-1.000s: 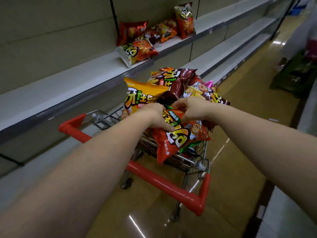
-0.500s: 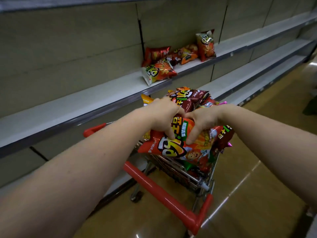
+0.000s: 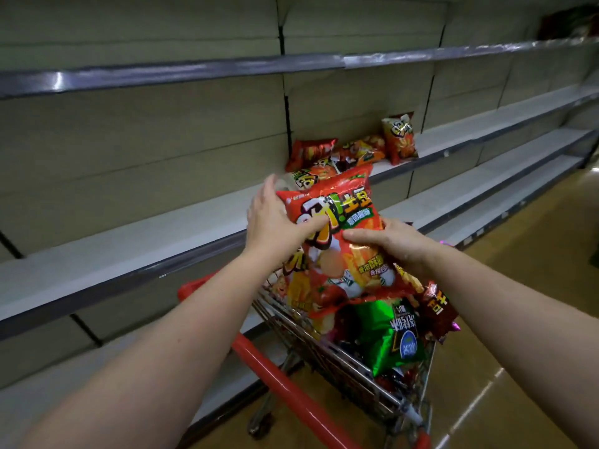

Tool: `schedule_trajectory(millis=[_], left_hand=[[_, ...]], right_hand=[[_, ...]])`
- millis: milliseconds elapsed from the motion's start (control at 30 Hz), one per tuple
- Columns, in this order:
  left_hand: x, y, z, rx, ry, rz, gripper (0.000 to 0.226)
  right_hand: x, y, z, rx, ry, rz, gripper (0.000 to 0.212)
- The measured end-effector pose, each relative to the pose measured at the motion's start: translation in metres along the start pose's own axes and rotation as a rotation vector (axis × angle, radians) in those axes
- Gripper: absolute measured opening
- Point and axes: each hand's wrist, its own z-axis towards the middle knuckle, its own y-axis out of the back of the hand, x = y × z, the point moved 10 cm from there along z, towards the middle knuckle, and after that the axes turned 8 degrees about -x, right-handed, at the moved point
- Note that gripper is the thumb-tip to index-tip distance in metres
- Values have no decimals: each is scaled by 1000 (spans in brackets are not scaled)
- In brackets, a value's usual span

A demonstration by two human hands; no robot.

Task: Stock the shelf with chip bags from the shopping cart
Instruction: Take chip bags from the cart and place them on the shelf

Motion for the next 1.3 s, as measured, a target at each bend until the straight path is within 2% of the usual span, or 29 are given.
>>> schedule_trajectory(millis=[100,167,267,300,333,400,500,600,700,767,900,1033,1200,1300], left_hand=[[33,-13,-3,82,249,-258,109],[46,-26,-8,167,353,-373,106],[51,-30,-8,249,369,-465,77],[54,-27,-4,251,372,-490,75],[60,-22,1,244,387,-508,82],[74,-7,15,184,414,-514,96],[99,18,35,78,434,-475,81],[120,33,47,40,441,-366,74],[134,35,52,59,441,-285,90],[139,35,50,80,449,-253,91],[146,28,43,192,441,-256,97],[155,17,37,280,418,-278,70],[167,5,34,382,385,-263,67],[173,3,36,396,385,-255,51]], right_hand=[[6,-11,5,-40,8,165,37],[11,-24,9,-41,23,215,42],[20,-40,15,-49,42,186,48],[23,-43,18,-51,50,155,47],[26,-44,20,-65,50,117,48],[25,-35,27,-146,28,24,49],[3,-20,28,-286,-86,-119,45],[-32,-35,21,-226,-260,-317,37],[-49,-47,15,-193,-343,-565,39],[-55,-50,16,-216,-368,-621,41],[-74,-58,23,-305,-412,-325,47],[-82,-69,29,-411,-403,26,48],[-94,-77,36,-512,-394,186,67],[-99,-82,41,-511,-409,200,73]])
